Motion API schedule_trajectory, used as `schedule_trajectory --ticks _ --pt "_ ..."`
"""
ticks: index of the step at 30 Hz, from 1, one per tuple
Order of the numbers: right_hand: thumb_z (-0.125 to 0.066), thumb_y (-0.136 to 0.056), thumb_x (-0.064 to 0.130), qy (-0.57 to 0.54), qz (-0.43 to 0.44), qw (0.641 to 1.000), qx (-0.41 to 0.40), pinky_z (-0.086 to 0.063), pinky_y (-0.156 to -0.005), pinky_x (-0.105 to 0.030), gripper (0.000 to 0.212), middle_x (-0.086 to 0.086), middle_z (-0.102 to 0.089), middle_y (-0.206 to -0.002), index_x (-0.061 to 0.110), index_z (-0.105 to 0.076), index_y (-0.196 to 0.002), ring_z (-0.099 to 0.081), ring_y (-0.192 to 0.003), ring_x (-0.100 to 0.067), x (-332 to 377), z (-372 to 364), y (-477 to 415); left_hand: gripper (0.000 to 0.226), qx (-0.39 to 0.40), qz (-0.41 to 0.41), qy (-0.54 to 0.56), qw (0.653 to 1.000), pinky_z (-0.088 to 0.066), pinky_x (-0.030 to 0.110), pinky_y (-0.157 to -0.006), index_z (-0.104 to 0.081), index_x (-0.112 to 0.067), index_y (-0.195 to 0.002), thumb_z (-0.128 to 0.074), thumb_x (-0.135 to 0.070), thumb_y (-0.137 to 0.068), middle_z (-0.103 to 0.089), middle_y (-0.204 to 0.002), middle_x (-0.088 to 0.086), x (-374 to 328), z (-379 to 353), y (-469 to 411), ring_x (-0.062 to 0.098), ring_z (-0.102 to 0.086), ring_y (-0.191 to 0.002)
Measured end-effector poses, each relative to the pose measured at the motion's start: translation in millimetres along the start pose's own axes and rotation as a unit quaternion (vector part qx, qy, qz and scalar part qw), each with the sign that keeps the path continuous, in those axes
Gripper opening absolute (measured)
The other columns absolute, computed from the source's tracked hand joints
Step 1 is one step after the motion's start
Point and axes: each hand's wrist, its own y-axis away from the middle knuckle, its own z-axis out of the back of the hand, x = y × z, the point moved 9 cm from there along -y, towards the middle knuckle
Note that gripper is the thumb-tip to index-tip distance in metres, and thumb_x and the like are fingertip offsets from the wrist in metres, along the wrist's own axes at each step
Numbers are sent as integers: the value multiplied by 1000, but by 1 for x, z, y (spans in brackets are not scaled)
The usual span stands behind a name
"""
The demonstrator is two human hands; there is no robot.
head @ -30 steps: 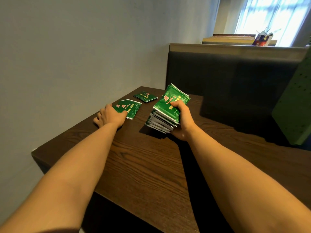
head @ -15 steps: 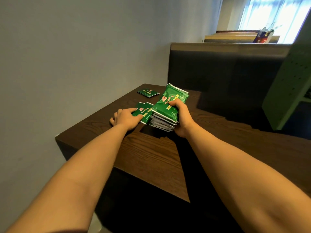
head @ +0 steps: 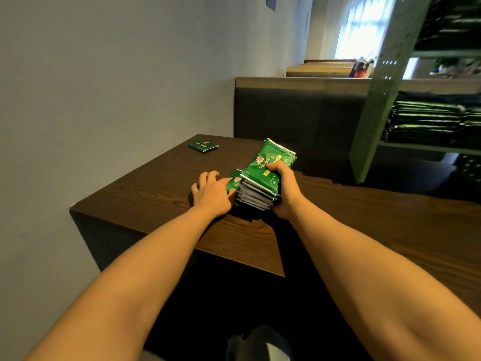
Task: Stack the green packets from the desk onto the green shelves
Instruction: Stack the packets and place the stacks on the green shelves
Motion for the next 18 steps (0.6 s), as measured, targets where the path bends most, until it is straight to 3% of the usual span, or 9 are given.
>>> schedule_trajectory --ticks 2,5,8,10,12,13,16,18 --pt "-71 -64 31 -18 0 1000 -4 -60 -80 -42 80 -21 -72 -125 3 -60 -139 -73 -100 -34 0 5 2 47 -22 -21 4 1000 -22 55 -116 -48 -21 -143 -56 -29 -97 -38 -150 5 -9 5 3 27 -22 -143" --pt "-68 -77 33 -55 -6 998 1 -58 -89 -44 65 -18 -73 -119 3 -63 -134 -71 -98 -32 -4 9 3 43 -79 -32 55 995 -31 45 -110 -54 -21 -138 -59 -28 -96 -58 -134 5 -17 18 6 26 -41 -132" --pt "-57 -92 35 -103 -16 994 37 -53 -97 -46 38 -15 -74 -110 7 -70 -114 -70 -94 -31 -5 5 3 36 -113 0 213 971 -43 39 -104 -62 -19 -129 -60 -15 -94 -66 -125 5 -17 29 8 25 -55 -120" --pt "-58 -92 36 -129 -24 990 47 -51 -103 -50 40 -16 -72 -115 9 -69 -118 -69 -101 -33 -5 3 3 34 -117 29 328 937 -51 29 -90 -65 -12 -126 -60 -7 -93 -65 -124 5 -17 33 7 19 -59 -109" --pt "-60 -90 37 -159 -28 986 47 -48 -107 -54 47 -18 -70 -120 9 -66 -126 -67 -108 -36 -3 2 3 32 -111 64 411 902 -46 12 -68 -67 -9 -124 -59 -4 -93 -66 -115 2 -19 33 8 7 -59 -88" --pt "-62 -89 39 -170 -30 984 47 -48 -107 -55 51 -18 -69 -123 9 -65 -130 -66 -112 -37 -1 2 2 31 -102 84 452 882 -44 10 -63 -67 -9 -123 -59 -4 -94 -66 -107 0 -20 31 9 4 -57 -80" --pt "-61 -87 44 -185 -41 980 65 -45 -107 -59 60 -19 -65 -134 12 -62 -138 -61 -125 -39 1 0 2 24 -55 146 557 816 -50 27 -69 -71 -14 -113 -56 -8 -96 -66 -87 -2 -23 18 15 10 -56 -73" --pt "-61 -85 45 -189 -43 978 77 -46 -105 -60 62 -18 -64 -135 14 -61 -139 -60 -125 -39 3 -1 2 18 -36 163 593 788 -57 36 -80 -74 -18 -96 -57 -10 -95 -69 -88 0 -25 13 17 15 -63 -84"
